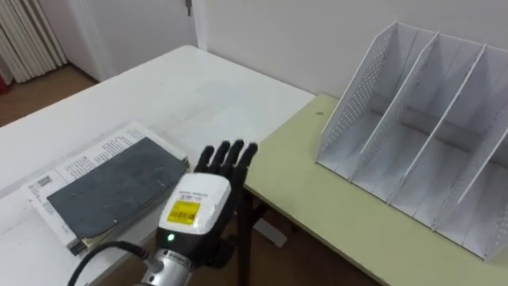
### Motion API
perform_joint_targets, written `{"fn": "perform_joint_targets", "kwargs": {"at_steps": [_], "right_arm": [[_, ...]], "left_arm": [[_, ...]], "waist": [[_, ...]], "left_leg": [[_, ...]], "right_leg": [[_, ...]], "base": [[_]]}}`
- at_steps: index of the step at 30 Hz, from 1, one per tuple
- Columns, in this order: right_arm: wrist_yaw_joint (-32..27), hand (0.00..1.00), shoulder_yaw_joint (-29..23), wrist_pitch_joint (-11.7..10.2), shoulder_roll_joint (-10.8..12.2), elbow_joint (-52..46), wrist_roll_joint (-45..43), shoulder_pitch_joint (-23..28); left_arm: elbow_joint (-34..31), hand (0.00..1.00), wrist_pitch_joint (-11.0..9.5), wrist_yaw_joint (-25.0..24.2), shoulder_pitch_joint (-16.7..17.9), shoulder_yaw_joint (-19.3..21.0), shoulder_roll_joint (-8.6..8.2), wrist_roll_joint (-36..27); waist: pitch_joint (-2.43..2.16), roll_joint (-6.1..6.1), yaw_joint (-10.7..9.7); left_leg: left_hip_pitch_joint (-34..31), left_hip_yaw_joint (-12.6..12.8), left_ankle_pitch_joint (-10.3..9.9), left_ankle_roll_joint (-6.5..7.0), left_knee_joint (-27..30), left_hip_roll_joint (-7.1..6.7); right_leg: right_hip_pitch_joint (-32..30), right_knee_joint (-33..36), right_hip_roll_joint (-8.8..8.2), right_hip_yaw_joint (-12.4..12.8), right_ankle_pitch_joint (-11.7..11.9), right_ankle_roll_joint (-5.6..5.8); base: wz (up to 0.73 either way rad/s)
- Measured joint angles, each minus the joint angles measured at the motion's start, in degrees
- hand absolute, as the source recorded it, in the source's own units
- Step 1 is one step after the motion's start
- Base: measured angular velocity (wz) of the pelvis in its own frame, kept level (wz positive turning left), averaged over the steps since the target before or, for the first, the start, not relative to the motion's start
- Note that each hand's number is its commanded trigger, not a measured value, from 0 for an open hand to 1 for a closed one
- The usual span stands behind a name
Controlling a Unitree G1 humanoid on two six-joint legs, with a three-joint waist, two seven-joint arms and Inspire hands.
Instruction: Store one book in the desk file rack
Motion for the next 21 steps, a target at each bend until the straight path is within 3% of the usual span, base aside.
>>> {"fn": "perform_joint_targets", "kwargs": {"at_steps": [4, 10, 21], "right_arm": [[-0.7, 0.0, 0.0, -0.1, -0.4, 0.0, 0.0, 0.2], [-0.7, 0.0, 0.2, 0.0, -1.0, 0.5, 0.1, 0.5], [-0.7, 0.0, 0.8, 0.7, -1.3, 0.5, 0.3, 0.8]], "left_arm": [[-1.3, 0.0, 0.1, 2.9, 0.1, 3.1, 0.29, 0.8], [-4.2, 0.0, -0.6, 7.7, 0.6, 3.9, 0.94, 0.7], [-3.8, 0.0, -0.3, 9.2, 1.9, 5.1, 1.12, 0.6]], "waist": [[-0.1, 0.75, 0.5], [-0.17, 0.98, 1.7], [0.02, 0.73, 1.9]], "left_leg": [[-0.1, 0.0, 0.0, -0.01, 0.2, 0.02], [0.0, 0.0, 0.0, -0.02, 0.1, 0.04], [1.0, 0.0, 0.0, -0.03, 0.1, 0.02]], "right_leg": [[0.0, -0.1, 0.05, 0.0, 0.0, -0.02], [0.0, 0.0, 0.07, 0.1, 0.0, -0.04], [1.0, 0.0, 0.05, 0.2, 0.0, -0.06]], "base": [[0.01], [-0.01], [0.0]]}}
